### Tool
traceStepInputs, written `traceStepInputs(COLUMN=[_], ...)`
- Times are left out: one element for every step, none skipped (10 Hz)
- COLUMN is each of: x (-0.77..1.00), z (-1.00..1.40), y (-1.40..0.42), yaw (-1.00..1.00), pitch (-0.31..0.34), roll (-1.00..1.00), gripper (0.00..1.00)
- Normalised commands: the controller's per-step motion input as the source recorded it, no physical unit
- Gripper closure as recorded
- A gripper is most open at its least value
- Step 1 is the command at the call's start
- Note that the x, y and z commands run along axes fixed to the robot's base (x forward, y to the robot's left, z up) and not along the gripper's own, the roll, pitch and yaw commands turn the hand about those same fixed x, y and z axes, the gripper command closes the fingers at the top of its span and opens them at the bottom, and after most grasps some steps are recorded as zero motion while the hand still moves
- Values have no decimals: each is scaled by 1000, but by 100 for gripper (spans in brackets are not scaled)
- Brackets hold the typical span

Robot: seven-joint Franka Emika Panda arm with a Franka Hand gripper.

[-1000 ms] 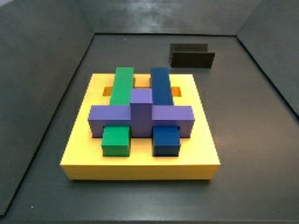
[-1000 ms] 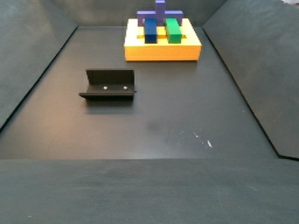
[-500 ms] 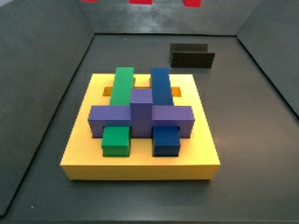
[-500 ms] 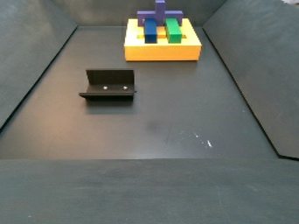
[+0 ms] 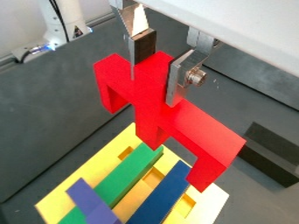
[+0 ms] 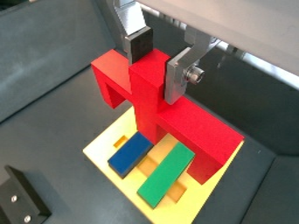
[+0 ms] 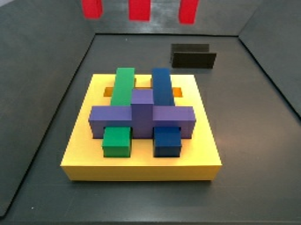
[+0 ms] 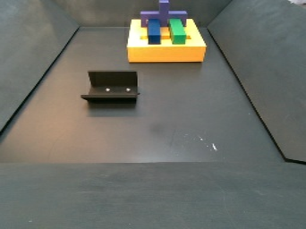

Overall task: Pick up the red object. Move up. Move to above the board. Insert the red object.
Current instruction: Insert the red object.

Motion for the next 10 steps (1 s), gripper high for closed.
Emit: traceStepInputs(x=[109, 74, 71, 3, 0, 0, 0, 0, 83, 94], z=[-729, -771, -814, -694, -734, -680, -606, -483, -406, -289], y=[0, -26, -9, 0, 0, -9, 0, -97, -137, -111], yaw=[86, 86, 103, 183, 134, 3, 0, 0, 0, 0], pitch=[0, 0, -34, -44, -84, -84, -113, -99, -117, -131], roll=[261, 241, 229, 283, 217, 84, 39, 80, 0, -4], gripper=[100, 100, 100, 100, 100, 100, 100, 100, 100, 100])
